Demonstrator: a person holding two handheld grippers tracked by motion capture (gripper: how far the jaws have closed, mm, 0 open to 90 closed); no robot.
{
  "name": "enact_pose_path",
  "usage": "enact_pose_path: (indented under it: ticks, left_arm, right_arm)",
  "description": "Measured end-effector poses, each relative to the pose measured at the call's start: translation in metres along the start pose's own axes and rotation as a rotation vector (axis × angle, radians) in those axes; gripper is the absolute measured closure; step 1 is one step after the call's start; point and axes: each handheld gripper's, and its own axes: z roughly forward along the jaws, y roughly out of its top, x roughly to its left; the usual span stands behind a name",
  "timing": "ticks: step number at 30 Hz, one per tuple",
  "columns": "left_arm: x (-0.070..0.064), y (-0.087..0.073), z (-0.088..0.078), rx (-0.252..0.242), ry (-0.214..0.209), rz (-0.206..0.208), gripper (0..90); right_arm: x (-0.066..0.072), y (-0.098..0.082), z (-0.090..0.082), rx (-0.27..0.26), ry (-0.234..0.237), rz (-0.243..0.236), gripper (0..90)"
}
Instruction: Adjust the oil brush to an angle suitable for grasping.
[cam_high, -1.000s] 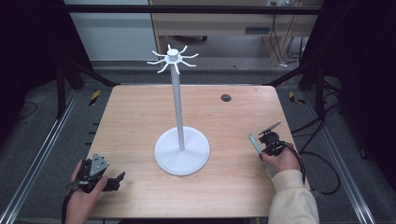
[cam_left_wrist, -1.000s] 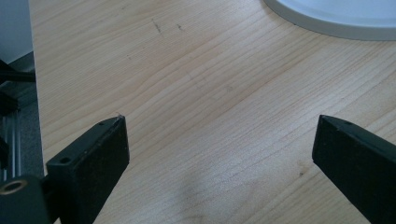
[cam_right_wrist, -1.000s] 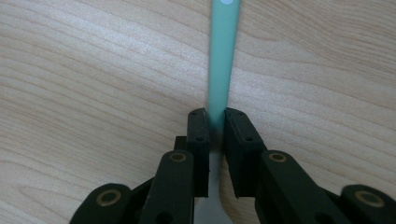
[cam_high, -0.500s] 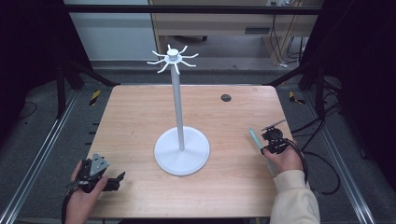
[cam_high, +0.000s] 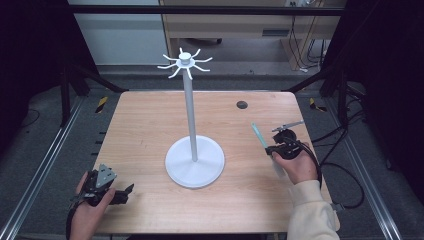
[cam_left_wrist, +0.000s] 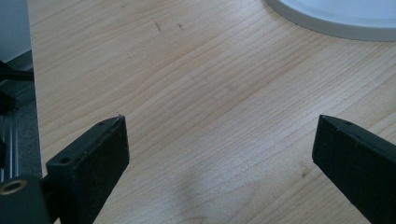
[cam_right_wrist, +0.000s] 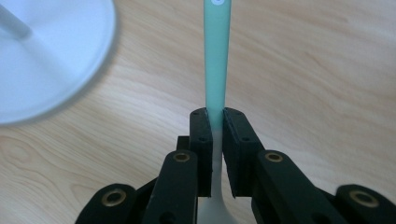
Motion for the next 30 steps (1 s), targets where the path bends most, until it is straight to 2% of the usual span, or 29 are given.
enact_pose_path:
  ticks: [6, 10, 12, 16, 20, 24, 30]
  left_arm:
    - [0.001, 0.000, 0.000, 0.001, 0.002, -0.006, 3.4]
    - [0.000, 0.000, -0.001, 0.001, 0.003, -0.005, 3.4]
    - [0.000, 0.000, -0.002, -0.004, 0.003, -0.005, 3.4]
    - [0.000, 0.000, -0.002, -0.009, 0.001, -0.003, 3.4]
    - [0.000, 0.001, -0.002, -0.011, 0.003, 0.003, 3.4]
    - [0.000, 0.002, -0.002, -0.022, -0.001, 0.000, 3.4]
    - [0.000, 0.002, -0.002, -0.012, 0.002, 0.004, 3.4]
  right_arm:
    - [0.014, 0.023, -0.010, -0.084, 0.062, -0.016, 82.8]
    - [0.023, 0.036, -0.017, -0.167, 0.088, -0.042, 82.8]
    - [0.027, 0.037, -0.021, -0.195, 0.091, -0.055, 82.8]
    - [0.030, 0.030, -0.026, -0.237, 0.084, -0.052, 82.8]
    - [0.030, 0.023, -0.025, -0.248, 0.077, -0.047, 82.8]
    - [0.034, 0.024, -0.029, -0.286, 0.090, -0.039, 82.8]
    - [0.044, 0.029, -0.045, -0.374, 0.127, -0.048, 82.8]
